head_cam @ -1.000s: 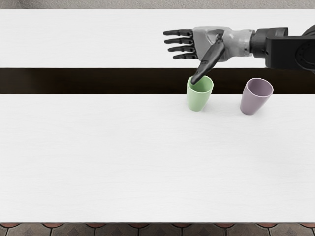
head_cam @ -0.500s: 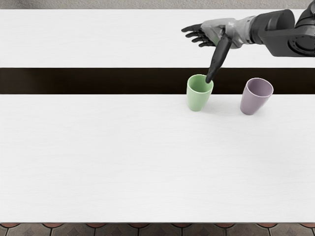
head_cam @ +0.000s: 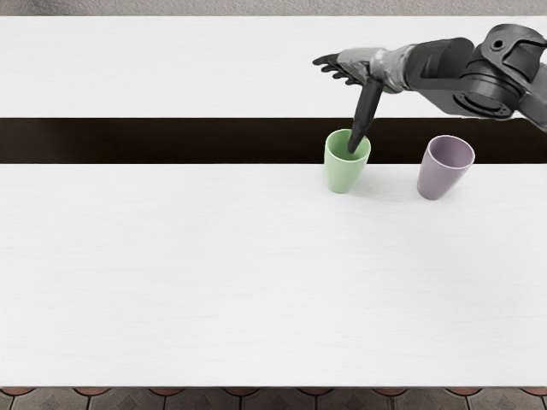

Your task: Pick up cup and place in cup with right hand

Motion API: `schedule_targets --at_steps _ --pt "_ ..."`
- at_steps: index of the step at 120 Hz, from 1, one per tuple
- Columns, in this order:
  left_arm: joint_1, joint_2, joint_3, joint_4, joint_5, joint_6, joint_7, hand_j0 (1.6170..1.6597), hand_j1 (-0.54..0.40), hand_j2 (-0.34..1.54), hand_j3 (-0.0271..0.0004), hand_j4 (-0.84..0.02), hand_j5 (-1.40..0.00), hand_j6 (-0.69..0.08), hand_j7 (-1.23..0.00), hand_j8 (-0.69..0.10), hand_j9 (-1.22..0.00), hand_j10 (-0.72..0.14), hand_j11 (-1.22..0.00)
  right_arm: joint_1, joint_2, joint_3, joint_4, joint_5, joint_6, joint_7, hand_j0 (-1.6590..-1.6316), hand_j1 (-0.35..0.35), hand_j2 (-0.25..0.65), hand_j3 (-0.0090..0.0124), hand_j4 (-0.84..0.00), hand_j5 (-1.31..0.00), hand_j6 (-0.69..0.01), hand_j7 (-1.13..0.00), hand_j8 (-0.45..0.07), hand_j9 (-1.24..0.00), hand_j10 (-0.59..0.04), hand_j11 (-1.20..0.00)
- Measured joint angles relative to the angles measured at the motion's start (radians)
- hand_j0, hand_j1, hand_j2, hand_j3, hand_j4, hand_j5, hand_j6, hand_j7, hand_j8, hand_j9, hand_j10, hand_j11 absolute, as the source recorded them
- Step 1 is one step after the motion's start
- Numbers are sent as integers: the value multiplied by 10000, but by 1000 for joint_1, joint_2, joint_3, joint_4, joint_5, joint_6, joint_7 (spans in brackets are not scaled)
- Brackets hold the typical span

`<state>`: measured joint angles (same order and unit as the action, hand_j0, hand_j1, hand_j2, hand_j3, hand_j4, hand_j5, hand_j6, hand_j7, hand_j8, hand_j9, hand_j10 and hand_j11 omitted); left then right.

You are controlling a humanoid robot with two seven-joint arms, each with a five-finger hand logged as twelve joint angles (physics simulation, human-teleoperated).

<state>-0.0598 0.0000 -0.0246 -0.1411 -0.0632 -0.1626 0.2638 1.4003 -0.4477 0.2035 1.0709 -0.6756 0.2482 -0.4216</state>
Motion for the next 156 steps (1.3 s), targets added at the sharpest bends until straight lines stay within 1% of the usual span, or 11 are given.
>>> schedule_targets --at_steps 5,18,28,37,43,50,66,90,125,139,156 --pt "0 0 0 0 0 0 0 16581 3491 0 0 -3 0 -3 0 -3 0 -2 0 6 13 -16 0 -14 -15 -14 -16581 -3491 5 0 -20 -3 -30 0 -22 -2 -14 -1" --pt "0 0 0 0 0 0 0 16581 3491 0 0 -3 0 -3 0 -3 0 -2 0 14 29 -46 0 -34 -34 -41 -16581 -3491 5 0 -21 -3 -31 0 -23 -2 -15 -1" --pt "0 0 0 0 0 0 0 16581 3491 0 0 -3 0 -3 0 -3 0 -2 0 25 34 -85 7 -40 -48 -63 -16581 -3491 6 0 -21 -3 -32 0 -24 -2 -16 -1" --pt "0 0 0 0 0 0 0 16581 3490 0 0 -3 -1 -4 -1 -3 -1 -3 -1 31 35 -111 36 -43 -79 -97 -16581 -3491 6 0 -21 -3 -33 0 -24 -2 -16 -2" --pt "0 0 0 0 0 0 0 16581 3490 0 0 -3 -1 -4 -1 -3 -1 -2 -1 34 36 -129 51 -45 -103 -114 -16581 -3490 6 0 -23 -5 -34 -1 -26 -4 -17 -3" --pt "0 0 0 0 0 0 0 16581 3490 0 0 -3 -1 -4 -1 -3 -1 -2 0 35 36 -146 67 -46 -124 -125 -16581 -3455 1 0 -53 -44 -65 -41 -57 -43 -48 -43" --pt "0 0 0 0 0 0 0 16581 3490 0 0 -3 -1 -3 0 -3 0 -2 0 37 33 -193 113 -46 -188 -143 -16581 -3079 -61 0 -369 -455 -382 -451 -373 -453 -364 -453" --pt "0 0 0 0 0 0 0 16581 3490 0 0 -3 -1 -3 -1 -3 0 -2 0 37 34 -238 153 -61 -267 -160 -16581 -2329 -184 0 -999 -1270 -1012 -1267 -1003 -1269 -993 -1268" --pt "0 0 0 0 0 0 0 16581 3491 0 0 -3 0 -3 0 -3 0 -2 0 32 36 -274 178 -66 -344 -165 -16581 -1245 -362 0 -1905 -2448 -1918 -2444 -1909 -2446 -1899 -2446" --pt "0 0 0 0 0 0 0 16581 3491 0 0 -3 0 -3 0 -3 0 -2 0 33 38 -292 180 -67 -370 -165 -16581 -981 -405 0 -2125 -2734 -2138 -2730 -2129 -2733 -2119 -2732" --pt "0 0 0 0 0 0 0 16581 3491 0 0 -3 0 -3 0 -3 0 -2 0 30 45 -304 180 -68 -400 -164 -16581 -813 -432 0 -2264 -2917 -2277 -2913 -2269 -2916 -2260 -2915"
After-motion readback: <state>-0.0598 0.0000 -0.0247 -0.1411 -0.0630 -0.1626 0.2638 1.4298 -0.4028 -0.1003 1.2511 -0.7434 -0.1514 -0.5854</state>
